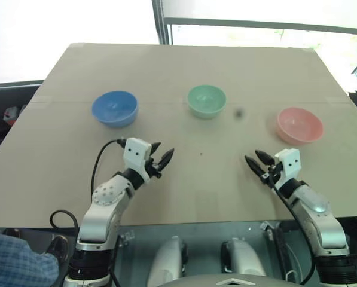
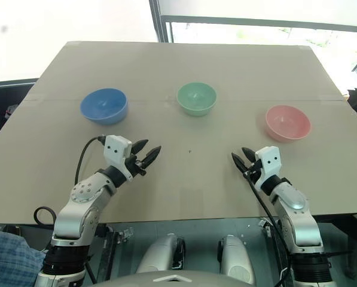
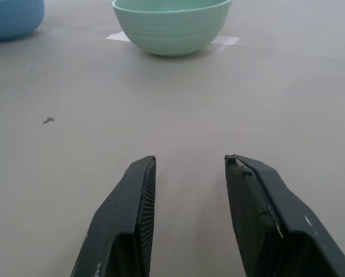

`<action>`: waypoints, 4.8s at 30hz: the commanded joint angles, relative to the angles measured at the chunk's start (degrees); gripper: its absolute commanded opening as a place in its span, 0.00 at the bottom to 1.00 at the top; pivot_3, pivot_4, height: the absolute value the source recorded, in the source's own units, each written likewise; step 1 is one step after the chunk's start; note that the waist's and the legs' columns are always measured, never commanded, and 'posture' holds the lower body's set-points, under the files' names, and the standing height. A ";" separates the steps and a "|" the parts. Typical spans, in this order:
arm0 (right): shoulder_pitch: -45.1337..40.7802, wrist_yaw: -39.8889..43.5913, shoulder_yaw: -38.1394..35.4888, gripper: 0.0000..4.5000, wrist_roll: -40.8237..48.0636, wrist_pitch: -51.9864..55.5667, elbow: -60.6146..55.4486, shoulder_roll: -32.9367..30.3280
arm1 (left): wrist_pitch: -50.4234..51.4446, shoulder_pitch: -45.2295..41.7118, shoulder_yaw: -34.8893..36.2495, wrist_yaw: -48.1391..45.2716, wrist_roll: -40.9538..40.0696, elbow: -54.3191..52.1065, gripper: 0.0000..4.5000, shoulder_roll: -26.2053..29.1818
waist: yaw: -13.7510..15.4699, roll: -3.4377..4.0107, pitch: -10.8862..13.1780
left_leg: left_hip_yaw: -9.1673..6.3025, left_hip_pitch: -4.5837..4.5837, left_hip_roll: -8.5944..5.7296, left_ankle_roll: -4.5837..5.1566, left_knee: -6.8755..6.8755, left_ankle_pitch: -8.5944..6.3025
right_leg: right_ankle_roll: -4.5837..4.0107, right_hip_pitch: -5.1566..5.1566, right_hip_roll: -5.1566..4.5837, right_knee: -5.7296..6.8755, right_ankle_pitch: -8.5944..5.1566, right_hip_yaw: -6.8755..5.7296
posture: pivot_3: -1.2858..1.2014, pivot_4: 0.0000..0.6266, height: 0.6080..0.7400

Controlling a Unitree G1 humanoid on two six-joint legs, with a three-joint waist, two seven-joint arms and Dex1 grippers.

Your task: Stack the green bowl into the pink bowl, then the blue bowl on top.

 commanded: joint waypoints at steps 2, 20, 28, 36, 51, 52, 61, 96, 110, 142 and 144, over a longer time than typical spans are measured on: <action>-0.29 0.88 -0.83 0.45 0.74 -1.65 -1.46 -0.76 | -0.09 0.16 2.26 -1.13 -3.16 -2.90 0.59 0.40 | 0.01 0.00 0.00 | 0.00 0.00 0.00 0.00 0.00 0.00 | 0.00 0.00 0.00 0.00 0.00 0.00 | 0.52 0.24 1.00; -0.65 1.01 -2.18 0.45 0.20 -3.23 0.72 -2.39 | -1.30 -1.03 2.68 -2.64 -4.50 -0.85 0.59 2.16 | 0.51 0.00 0.00 | 0.01 0.00 -0.01 0.00 0.01 0.00 | 0.00 0.00 0.04 0.00 0.00 0.00 | 0.52 0.24 1.00; -0.60 2.51 -3.20 0.45 2.15 -2.82 -0.58 -3.41 | -1.13 -1.28 2.92 -2.71 -4.56 -1.00 0.59 2.55 | 0.94 0.00 0.00 | 0.02 0.00 -0.01 0.00 0.01 0.00 | 0.00 0.01 0.04 0.00 0.00 0.00 | 0.52 0.24 1.00; -0.97 4.18 -4.97 0.45 5.82 -0.28 -3.09 -6.01 | -1.32 -0.98 3.31 -3.24 -4.62 0.09 0.59 3.14 | 0.99 -0.02 -0.01 | 0.01 0.00 -0.01 0.00 0.02 0.00 | 0.01 0.01 0.05 0.00 0.00 0.00 | 0.52 0.24 1.00; -6.61 8.08 -13.54 0.45 5.96 4.85 4.36 -20.77 | 5.08 -5.90 3.91 -24.40 -20.15 -7.38 0.59 15.79 | 0.93 0.01 0.01 | 0.05 0.01 0.00 0.01 0.05 0.00 | 0.00 0.01 0.07 0.01 0.00 0.02 | 0.52 0.24 1.00; -7.54 8.68 -13.73 0.45 5.67 5.16 5.08 -22.29 | 5.90 -6.63 4.04 -25.43 -21.20 -8.09 0.59 16.97 | 0.94 0.01 0.01 | 0.05 0.01 -0.01 0.01 0.05 0.00 | 0.00 0.01 0.07 0.01 0.00 0.02 | 0.52 0.24 1.00; -13.91 12.74 -8.62 0.45 1.81 8.11 9.15 -28.49 | 10.61 -11.85 3.69 -26.56 -25.53 -10.70 0.59 20.53 | 0.91 0.00 0.01 | 0.05 -0.02 -0.01 0.02 0.06 0.01 | 0.01 0.02 0.08 -0.04 0.00 0.02 | 0.52 0.24 1.00; -25.81 21.32 11.19 0.00 -12.02 12.66 0.66 -24.60 | 10.14 -8.15 5.96 -26.03 -24.57 -11.17 0.60 23.10 | 0.75 0.03 0.05 | 0.05 -0.09 0.05 -0.01 0.07 0.02 | 0.02 -0.01 0.14 -0.12 0.00 0.00 | 0.52 0.24 1.00; -30.71 16.45 25.81 0.00 -14.72 28.50 -12.65 -12.92 | 3.54 1.58 15.46 -29.18 -19.31 -2.93 0.60 28.39 | 0.83 0.02 0.05 | 0.03 -0.11 0.01 -0.02 0.08 0.02 | 0.00 -0.11 0.13 -0.03 -0.02 -0.07 | 0.52 0.24 1.00; -61.78 13.64 19.97 0.98 -13.13 21.40 21.71 -4.06 | 5.76 -7.93 18.31 -15.58 -22.07 2.06 0.60 20.11 | -0.61 -0.04 0.02 | 0.01 -0.22 -0.22 -0.04 -0.06 0.03 | 0.01 -0.18 0.13 0.08 0.00 -0.10 | 0.52 0.24 1.00; -64.51 12.74 21.22 0.98 -15.47 15.28 30.82 -1.99 | 5.09 -7.92 18.11 -14.91 -20.47 2.90 0.60 20.20 | -0.83 -0.04 0.03 | 0.04 -0.23 -0.24 -0.04 -0.12 0.04 | 0.01 -0.22 0.12 0.08 0.00 -0.09 | 0.52 0.24 1.00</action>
